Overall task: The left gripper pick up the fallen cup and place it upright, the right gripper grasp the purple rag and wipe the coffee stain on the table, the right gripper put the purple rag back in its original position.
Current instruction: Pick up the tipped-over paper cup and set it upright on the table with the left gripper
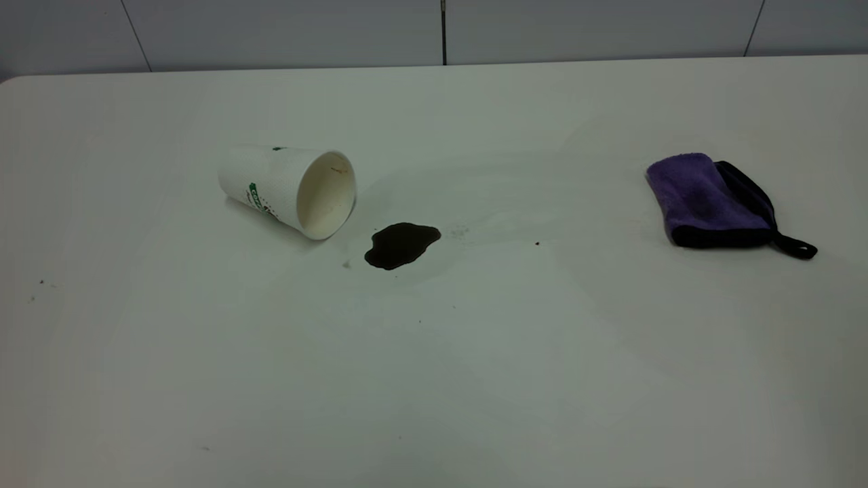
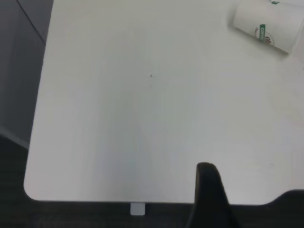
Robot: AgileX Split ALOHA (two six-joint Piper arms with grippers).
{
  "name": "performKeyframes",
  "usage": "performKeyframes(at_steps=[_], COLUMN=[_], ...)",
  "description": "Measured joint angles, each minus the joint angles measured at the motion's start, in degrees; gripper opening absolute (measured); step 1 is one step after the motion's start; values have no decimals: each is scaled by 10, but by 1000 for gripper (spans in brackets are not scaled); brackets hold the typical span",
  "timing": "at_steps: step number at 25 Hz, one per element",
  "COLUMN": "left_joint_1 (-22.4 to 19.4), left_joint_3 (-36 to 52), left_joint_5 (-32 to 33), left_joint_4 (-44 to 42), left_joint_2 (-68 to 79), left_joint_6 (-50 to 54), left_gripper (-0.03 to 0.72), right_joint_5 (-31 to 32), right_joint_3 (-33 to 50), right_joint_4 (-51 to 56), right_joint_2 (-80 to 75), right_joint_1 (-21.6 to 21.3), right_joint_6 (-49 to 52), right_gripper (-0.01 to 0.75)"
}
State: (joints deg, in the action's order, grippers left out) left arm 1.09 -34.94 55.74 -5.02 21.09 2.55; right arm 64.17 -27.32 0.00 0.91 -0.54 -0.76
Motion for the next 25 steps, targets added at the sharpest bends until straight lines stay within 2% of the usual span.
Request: performKeyframes(at_steps=[6, 11, 14, 23, 25], left_joint_1=[0, 10, 53, 256, 290], left_joint_3=[-91, -163, -206, -314, -336], left_joint_5=[-65, -112, -130, -142, -145], left_joint_4=[-6, -15, -51, -269, -309], left_joint_2=[213, 389, 494, 761, 811], left_joint_6=[1, 1, 12, 182, 221], left_gripper=[536, 659, 708, 708, 701], right_joint_5=[0, 0, 0, 0, 0], right_joint_3=[0, 0, 0, 0, 0], right_joint_4=[0, 0, 0, 0, 0], right_joint_2=[0, 0, 0, 0, 0], right_joint_1=[0, 0, 0, 0, 0], right_joint_6=[0, 0, 0, 0, 0], right_gripper=[590, 590, 590, 590, 590])
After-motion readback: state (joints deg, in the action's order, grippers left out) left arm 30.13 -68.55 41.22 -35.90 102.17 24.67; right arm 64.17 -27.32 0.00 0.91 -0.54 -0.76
